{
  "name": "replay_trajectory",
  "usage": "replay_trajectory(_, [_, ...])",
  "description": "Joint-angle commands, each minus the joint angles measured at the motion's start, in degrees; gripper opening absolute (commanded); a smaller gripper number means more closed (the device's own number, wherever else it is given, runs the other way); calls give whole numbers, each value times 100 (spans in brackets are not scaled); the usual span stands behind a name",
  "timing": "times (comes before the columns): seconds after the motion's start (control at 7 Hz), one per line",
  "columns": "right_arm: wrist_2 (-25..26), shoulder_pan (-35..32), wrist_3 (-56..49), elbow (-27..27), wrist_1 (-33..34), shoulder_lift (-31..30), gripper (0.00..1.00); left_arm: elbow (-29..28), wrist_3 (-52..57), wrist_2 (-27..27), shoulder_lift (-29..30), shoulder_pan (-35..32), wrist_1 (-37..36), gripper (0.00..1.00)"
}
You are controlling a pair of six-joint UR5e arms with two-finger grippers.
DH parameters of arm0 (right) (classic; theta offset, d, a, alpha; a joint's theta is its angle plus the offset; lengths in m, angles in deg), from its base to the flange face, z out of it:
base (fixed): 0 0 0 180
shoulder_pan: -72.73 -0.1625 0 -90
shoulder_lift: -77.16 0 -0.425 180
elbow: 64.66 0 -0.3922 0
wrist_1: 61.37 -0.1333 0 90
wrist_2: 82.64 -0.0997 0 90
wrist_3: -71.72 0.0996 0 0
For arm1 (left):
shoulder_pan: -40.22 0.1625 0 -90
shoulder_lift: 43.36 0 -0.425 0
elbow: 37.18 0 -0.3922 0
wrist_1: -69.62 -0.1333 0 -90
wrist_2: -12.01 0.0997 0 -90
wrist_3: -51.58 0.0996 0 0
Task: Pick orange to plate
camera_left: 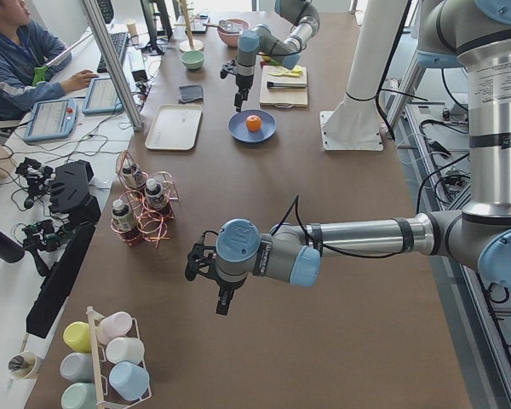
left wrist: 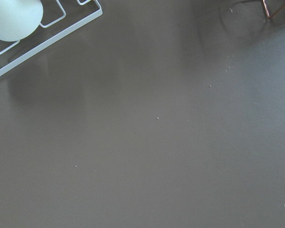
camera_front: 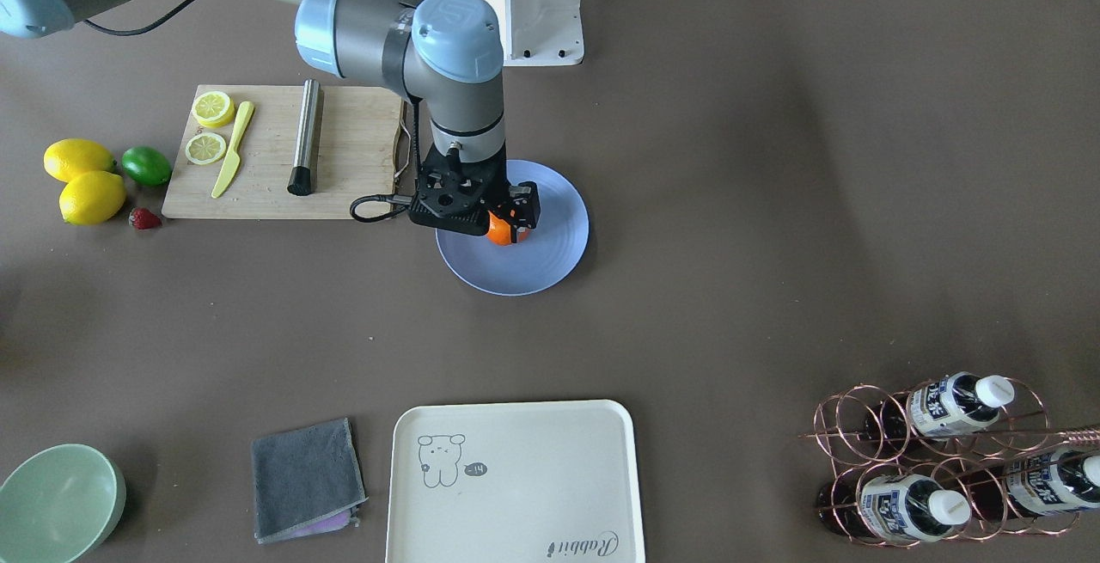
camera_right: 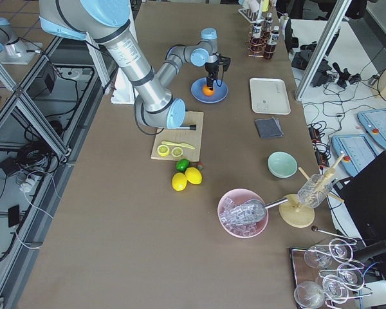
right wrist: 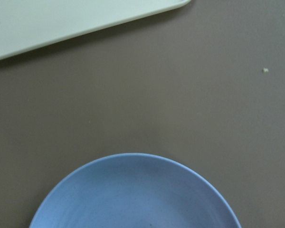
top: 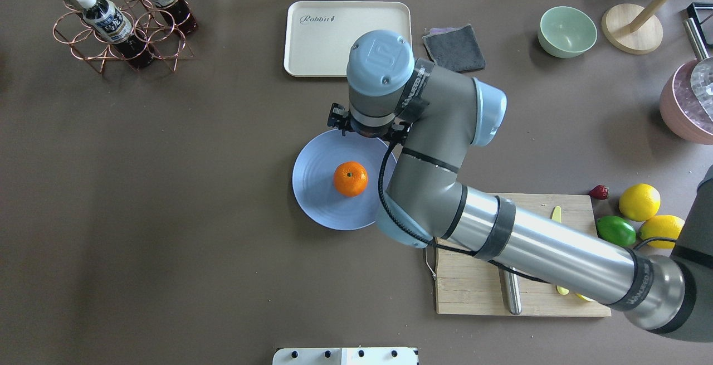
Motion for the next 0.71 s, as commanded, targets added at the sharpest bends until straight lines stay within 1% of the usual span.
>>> replay_trajectory(0.0, [-1009,-1356,-1748,-143,263,-560,100,-33,0,30,0,0,-21,98])
replay_trajectory(0.29, [-1450,-2516,-3830,-590,273,-1753,100,-59,0,30,0,17,-47,98])
replay_trajectory(0.43, [-1539,-3053,-4754,-662,273,-2212,100,-33,0,30,113,52,-491,98])
replay_trajectory(0.57, [-1558,-3372,-5477,-706,291,-2565,100,2,9,39,480,114,-1374,98])
